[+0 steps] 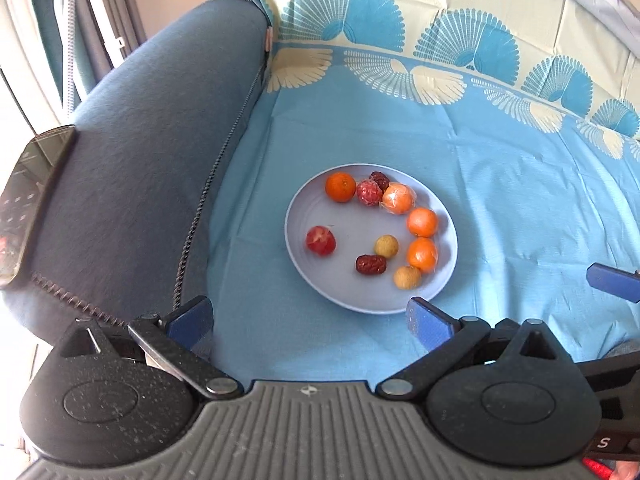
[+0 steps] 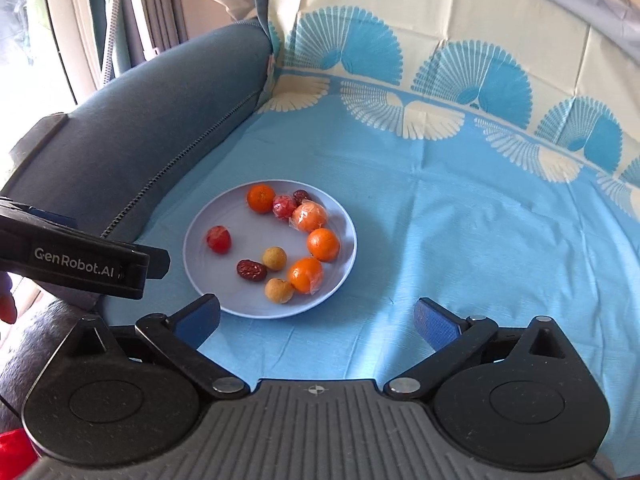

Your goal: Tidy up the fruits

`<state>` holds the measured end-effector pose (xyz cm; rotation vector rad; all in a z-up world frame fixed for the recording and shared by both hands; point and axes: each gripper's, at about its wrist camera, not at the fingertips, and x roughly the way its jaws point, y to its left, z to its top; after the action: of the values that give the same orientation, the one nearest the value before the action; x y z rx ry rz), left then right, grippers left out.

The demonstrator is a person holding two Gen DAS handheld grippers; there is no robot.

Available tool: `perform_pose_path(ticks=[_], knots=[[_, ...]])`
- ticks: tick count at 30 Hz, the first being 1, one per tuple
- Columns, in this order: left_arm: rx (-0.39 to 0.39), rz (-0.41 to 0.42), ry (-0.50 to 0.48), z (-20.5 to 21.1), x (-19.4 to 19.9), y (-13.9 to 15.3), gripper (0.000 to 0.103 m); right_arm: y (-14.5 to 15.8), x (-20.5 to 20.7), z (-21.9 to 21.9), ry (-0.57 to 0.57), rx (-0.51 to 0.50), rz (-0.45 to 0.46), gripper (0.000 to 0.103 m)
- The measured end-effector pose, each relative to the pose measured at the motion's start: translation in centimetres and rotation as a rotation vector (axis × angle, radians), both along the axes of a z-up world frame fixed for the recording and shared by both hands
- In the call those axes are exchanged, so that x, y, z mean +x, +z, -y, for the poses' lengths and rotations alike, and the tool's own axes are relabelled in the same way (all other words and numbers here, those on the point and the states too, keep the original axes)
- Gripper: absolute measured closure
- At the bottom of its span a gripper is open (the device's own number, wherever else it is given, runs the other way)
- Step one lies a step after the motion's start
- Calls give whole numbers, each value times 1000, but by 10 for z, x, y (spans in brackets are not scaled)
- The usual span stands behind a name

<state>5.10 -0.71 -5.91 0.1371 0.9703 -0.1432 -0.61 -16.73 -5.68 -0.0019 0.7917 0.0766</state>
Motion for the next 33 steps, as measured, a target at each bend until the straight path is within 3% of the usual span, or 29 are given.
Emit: perform_pose_path(ticks=[9, 15, 33], knots=[[34, 74, 11, -4, -48, 22, 0, 23, -47, -10, -6, -23, 98, 1], [43, 99, -12, 3, -62, 30, 0, 24, -59, -9, -28, -42, 106, 1], [43, 84, 2, 5, -61, 32, 0, 27, -62, -6, -43, -43, 104, 1]])
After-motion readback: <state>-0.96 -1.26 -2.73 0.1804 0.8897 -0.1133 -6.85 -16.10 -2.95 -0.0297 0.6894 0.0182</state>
